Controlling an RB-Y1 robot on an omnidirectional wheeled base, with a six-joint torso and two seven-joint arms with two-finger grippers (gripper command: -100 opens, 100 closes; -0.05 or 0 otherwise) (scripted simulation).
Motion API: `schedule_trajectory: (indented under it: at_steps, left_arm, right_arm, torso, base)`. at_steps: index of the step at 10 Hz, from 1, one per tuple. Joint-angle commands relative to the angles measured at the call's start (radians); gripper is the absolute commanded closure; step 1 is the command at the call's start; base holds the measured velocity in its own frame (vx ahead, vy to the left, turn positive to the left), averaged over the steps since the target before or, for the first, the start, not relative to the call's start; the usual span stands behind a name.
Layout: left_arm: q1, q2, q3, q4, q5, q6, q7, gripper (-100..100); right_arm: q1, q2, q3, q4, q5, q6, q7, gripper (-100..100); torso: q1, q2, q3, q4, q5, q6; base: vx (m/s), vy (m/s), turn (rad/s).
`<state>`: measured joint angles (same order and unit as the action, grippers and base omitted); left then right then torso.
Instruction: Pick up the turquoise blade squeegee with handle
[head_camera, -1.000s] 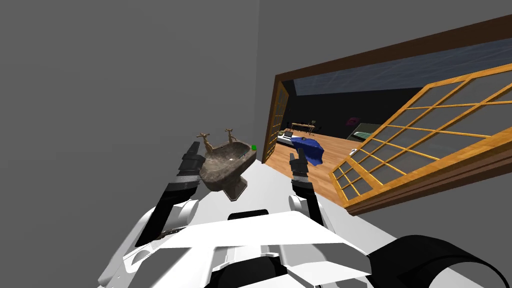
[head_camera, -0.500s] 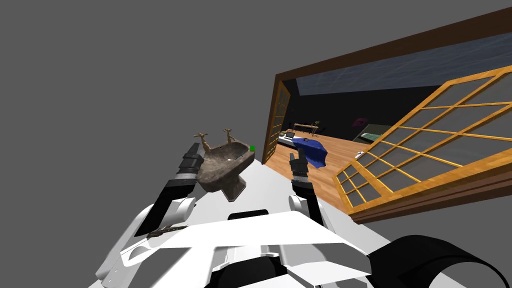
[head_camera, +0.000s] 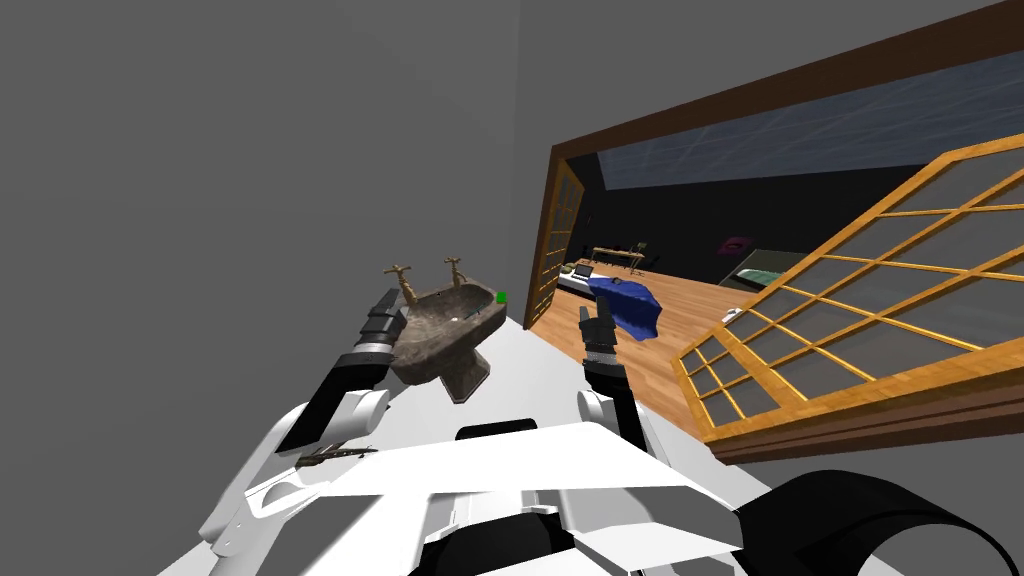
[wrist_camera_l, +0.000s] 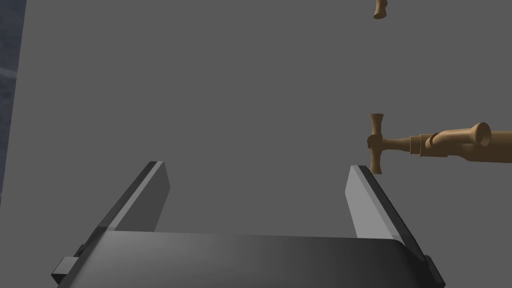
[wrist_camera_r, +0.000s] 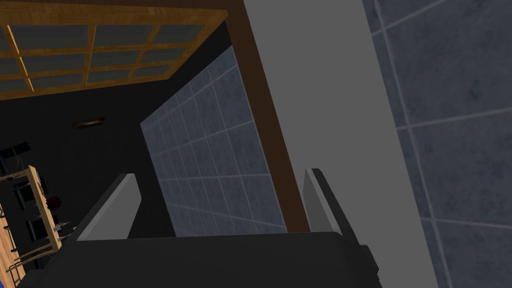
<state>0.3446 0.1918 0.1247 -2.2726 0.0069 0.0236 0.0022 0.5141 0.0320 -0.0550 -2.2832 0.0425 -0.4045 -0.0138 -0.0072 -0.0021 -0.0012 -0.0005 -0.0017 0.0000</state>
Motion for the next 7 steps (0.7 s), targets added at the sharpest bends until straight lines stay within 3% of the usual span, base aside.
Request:
schedule_trajectory:
  at_steps: [1,4,7]
  left_arm:
    - [-0.009,0.002,0.010,0.006,0.007,0.046,0.007,-100]
    - [-0.040,0.008,0.046,0.035,0.038,0.140,0.030,-100]
    - [-0.056,0.010,0.064,0.051,0.054,0.203,0.041,-100]
  right_arm:
    - [0.000,0.000,0.000,0.000,0.000,0.000,0.000,0]
    - [0.000,0.000,0.000,0.000,0.000,0.000,0.000,0]
    - [0.000,0.000,0.000,0.000,0.000,0.000,0.000,0]
  torso:
    - [0.000,0.000,0.000,0.000,0.000,0.000]
    - [0.001,-0.001,-0.001,0.000,0.000,0.000]
    - [0.000,-0.001,-0.001,0.000,0.000,0.000]
  base:
    - [0.022,-0.100,0.055]
    - [0.042,-0.106,0.077]
    - [0.029,-0.108,0.071]
